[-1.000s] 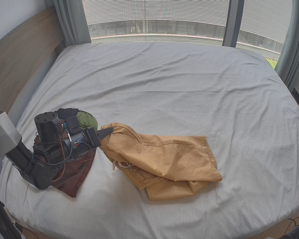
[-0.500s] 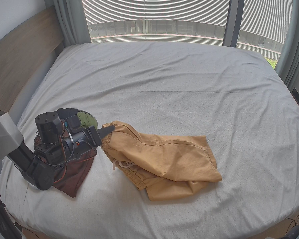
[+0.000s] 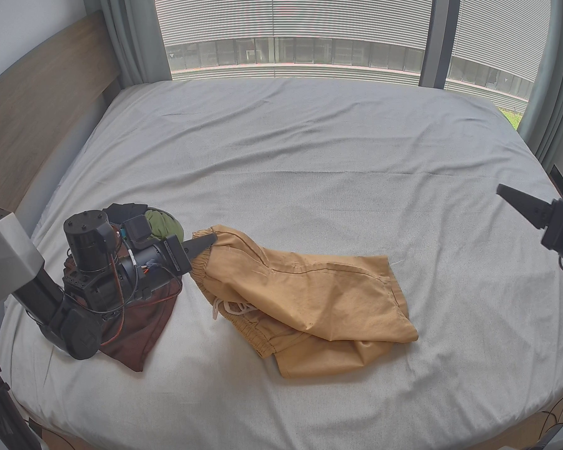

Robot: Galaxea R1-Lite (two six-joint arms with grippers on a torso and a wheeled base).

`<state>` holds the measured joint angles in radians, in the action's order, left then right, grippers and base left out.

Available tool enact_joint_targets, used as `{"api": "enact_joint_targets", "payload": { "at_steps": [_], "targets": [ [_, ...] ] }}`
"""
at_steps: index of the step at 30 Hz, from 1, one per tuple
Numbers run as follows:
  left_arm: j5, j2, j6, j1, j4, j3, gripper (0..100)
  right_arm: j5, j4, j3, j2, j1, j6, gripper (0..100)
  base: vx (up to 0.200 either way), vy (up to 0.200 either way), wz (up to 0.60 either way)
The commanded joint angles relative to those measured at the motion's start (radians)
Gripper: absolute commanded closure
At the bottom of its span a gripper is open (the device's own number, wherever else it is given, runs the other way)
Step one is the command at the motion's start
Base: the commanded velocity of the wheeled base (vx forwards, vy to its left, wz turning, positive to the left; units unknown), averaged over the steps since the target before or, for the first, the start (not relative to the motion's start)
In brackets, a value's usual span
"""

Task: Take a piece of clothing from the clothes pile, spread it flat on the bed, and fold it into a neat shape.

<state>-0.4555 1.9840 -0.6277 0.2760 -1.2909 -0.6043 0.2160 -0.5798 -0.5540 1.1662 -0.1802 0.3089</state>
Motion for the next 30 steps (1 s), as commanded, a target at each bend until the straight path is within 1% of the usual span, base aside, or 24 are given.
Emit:
{"api": "enact_joint_targets", "payload": {
  "at_steps": [1,3,6,10,12,13,15,17,24,30],
  "targets": [
    [-0.005,-0.005,-0.004,-0.006,-0.021,0.017,100,0.033,-0.089,-0.029,0.287,0.025,0.013,0,0.000,0.000,0.00],
    [-0.006,-0.005,-0.006,-0.004,-0.021,0.020,100,0.037,-0.129,-0.020,0.357,0.053,0.015,0,0.000,0.000,0.00],
    [-0.006,-0.007,-0.006,0.000,-0.021,0.020,100,0.079,-0.219,-0.010,0.454,0.093,0.015,0,0.000,0.000,0.00],
    [-0.005,-0.004,-0.006,0.000,-0.022,0.018,100,0.108,-0.296,-0.004,0.538,0.127,0.021,0,0.000,0.000,0.00],
    [-0.006,-0.004,-0.006,0.000,-0.022,0.018,100,0.134,-0.324,-0.004,0.576,0.139,0.038,0,0.000,0.000,0.00],
    [-0.006,-0.004,-0.006,0.000,-0.022,0.018,100,0.137,-0.325,-0.004,0.578,0.139,0.041,0,0.000,0.000,0.00],
    [-0.005,-0.004,-0.006,0.000,-0.022,0.018,100,0.175,-0.350,-0.001,0.609,0.131,0.093,0,0.000,0.000,0.00],
    [-0.006,-0.002,-0.006,0.000,-0.022,0.020,100,0.186,-0.351,-0.001,0.619,0.128,0.111,0,0.000,0.000,0.00],
    [-0.006,0.002,-0.006,0.000,-0.022,0.018,100,0.189,-0.380,-0.007,0.696,0.117,0.118,0,0.000,0.000,0.00],
    [-0.006,0.006,-0.006,0.000,-0.021,0.020,100,0.189,-0.462,-0.010,0.817,0.110,0.119,0,0.000,0.000,0.00]
  ]
}}
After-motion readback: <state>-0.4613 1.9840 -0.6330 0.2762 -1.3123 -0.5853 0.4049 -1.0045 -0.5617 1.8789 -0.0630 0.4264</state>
